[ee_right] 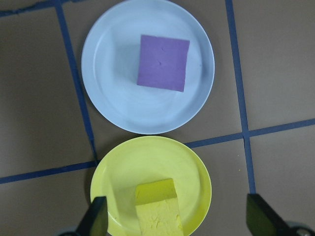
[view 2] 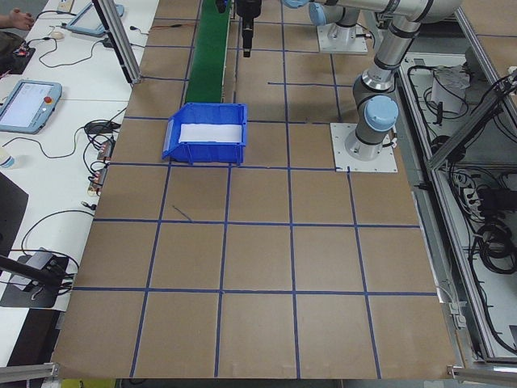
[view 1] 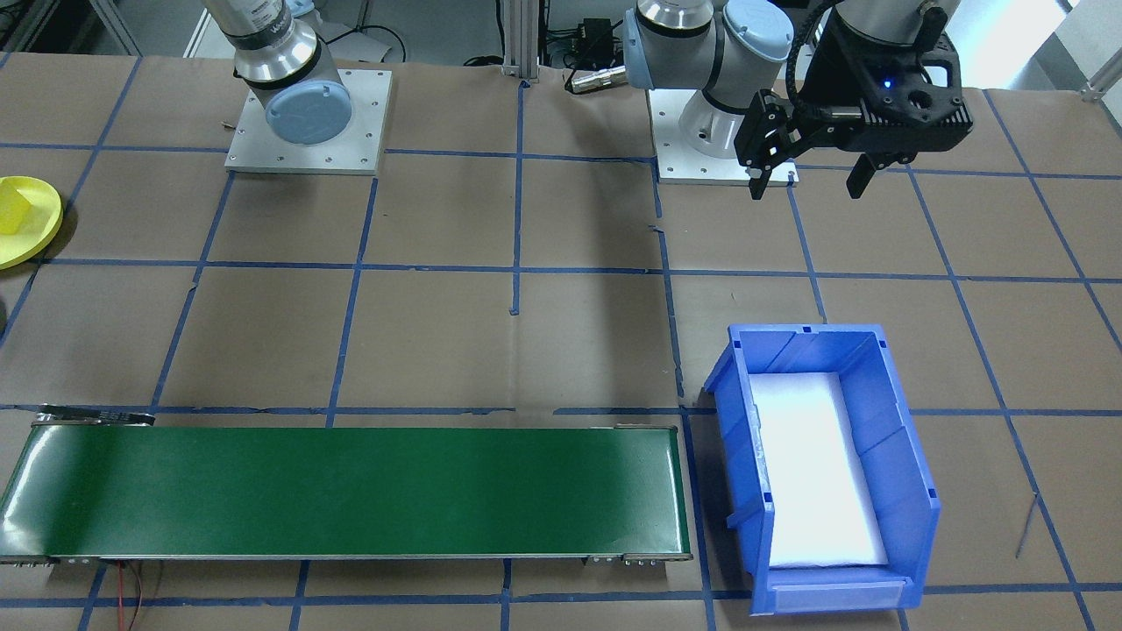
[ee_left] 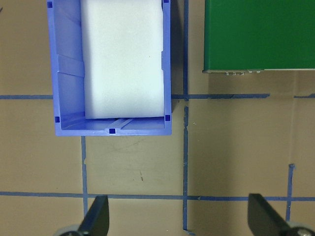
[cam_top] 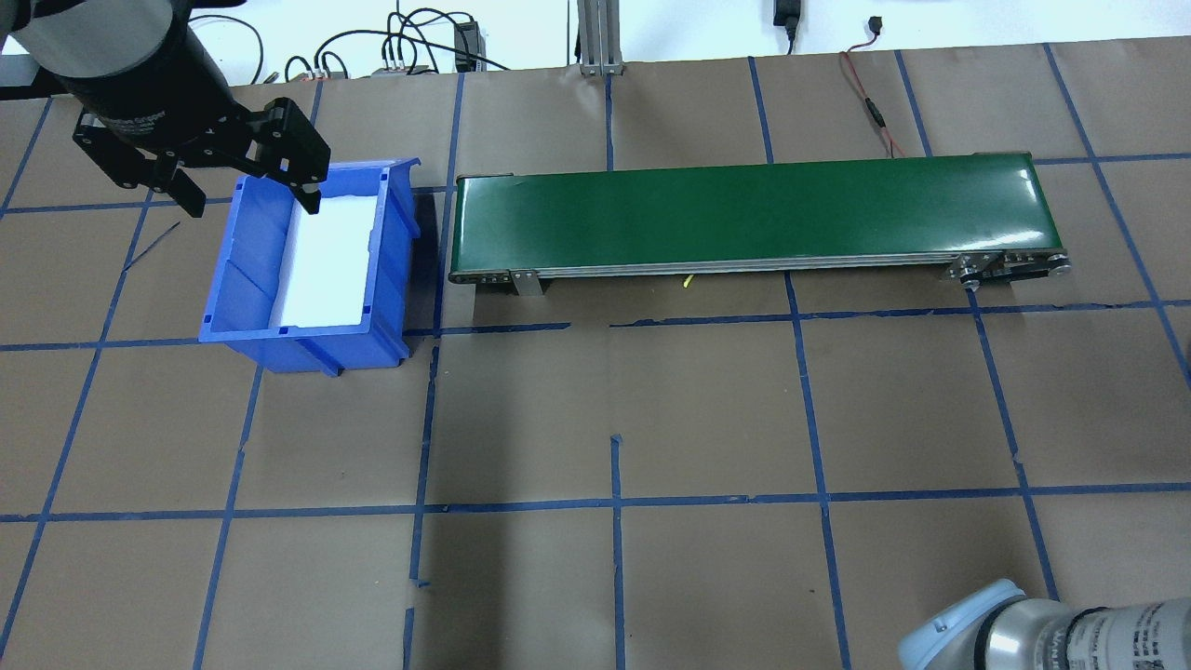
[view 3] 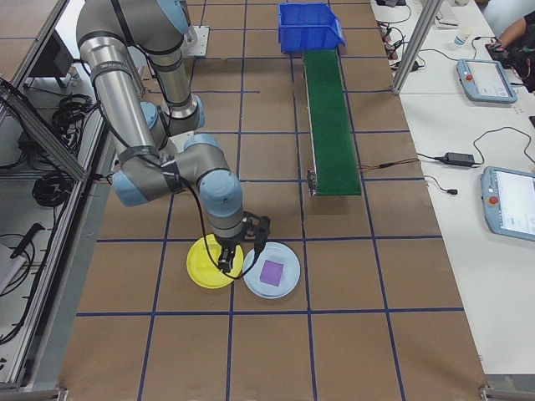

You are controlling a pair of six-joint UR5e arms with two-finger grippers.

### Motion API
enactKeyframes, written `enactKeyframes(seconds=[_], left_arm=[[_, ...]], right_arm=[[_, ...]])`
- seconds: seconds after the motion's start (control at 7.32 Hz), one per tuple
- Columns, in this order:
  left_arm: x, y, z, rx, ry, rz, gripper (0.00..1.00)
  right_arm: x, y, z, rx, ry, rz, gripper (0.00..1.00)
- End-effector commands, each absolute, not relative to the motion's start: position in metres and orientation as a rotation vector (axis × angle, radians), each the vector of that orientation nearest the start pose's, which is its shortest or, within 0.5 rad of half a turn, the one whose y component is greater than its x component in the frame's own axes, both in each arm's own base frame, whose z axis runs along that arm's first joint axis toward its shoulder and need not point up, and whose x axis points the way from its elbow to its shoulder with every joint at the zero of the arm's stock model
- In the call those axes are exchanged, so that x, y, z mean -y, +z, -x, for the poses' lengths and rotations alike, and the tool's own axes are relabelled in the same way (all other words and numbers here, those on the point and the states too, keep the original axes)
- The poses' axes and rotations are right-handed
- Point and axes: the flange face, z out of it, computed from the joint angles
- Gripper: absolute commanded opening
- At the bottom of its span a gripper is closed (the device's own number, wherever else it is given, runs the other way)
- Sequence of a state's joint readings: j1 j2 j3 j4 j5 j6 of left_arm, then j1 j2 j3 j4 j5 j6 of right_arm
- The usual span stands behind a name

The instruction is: Move block left to right into plate

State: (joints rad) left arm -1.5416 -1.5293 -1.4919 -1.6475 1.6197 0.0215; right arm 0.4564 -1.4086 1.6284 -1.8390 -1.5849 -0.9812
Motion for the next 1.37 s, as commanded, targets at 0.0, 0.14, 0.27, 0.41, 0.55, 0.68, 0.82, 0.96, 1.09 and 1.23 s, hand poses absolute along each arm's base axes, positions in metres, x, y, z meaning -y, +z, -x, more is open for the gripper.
enactKeyframes(seconds=[0.0, 0.14, 0.27, 0.41, 0.55, 0.68, 0.82, 0.96, 1.09, 1.23], left_arm=[[0.479, 0.539, 0.114, -3.091, -0.064, 0.013, 1.00], [0.479, 0.540, 0.114, -3.091, -0.067, 0.016, 1.00], [0.479, 0.540, 0.114, -3.091, -0.067, 0.016, 1.00], [0.479, 0.540, 0.114, -3.091, -0.067, 0.016, 1.00], [0.479, 0.540, 0.114, -3.091, -0.067, 0.016, 1.00], [0.479, 0.540, 0.114, -3.091, -0.067, 0.016, 1.00], [0.479, 0.540, 0.114, -3.091, -0.067, 0.016, 1.00], [0.479, 0.539, 0.114, -3.091, -0.064, 0.016, 1.00], [0.479, 0.539, 0.114, -3.091, -0.064, 0.014, 1.00], [0.479, 0.539, 0.114, -3.091, -0.064, 0.013, 1.00]], right_arm=[[0.410, 0.474, 0.362, -3.220, -0.046, -0.005, 1.00], [0.407, 0.507, 0.291, -3.161, 0.014, 0.101, 1.00], [0.416, 0.520, 0.237, -3.131, 0.037, 0.165, 1.00], [0.429, 0.521, 0.198, -3.105, 0.063, 0.267, 1.00], [0.441, 0.532, 0.148, -3.097, 0.046, 0.386, 1.00], [0.461, 0.539, 0.079, -3.075, -0.003, 0.436, 1.00], [0.473, 0.539, 0.005, -3.084, -0.008, 0.331, 1.00], [0.486, 0.537, -0.058, -3.107, -0.094, 0.255, 1.00], [0.495, 0.529, -0.103, -3.109, -0.136, 0.132, 1.00], [0.496, 0.524, -0.130, -3.099, -0.142, -0.078, 1.00]])
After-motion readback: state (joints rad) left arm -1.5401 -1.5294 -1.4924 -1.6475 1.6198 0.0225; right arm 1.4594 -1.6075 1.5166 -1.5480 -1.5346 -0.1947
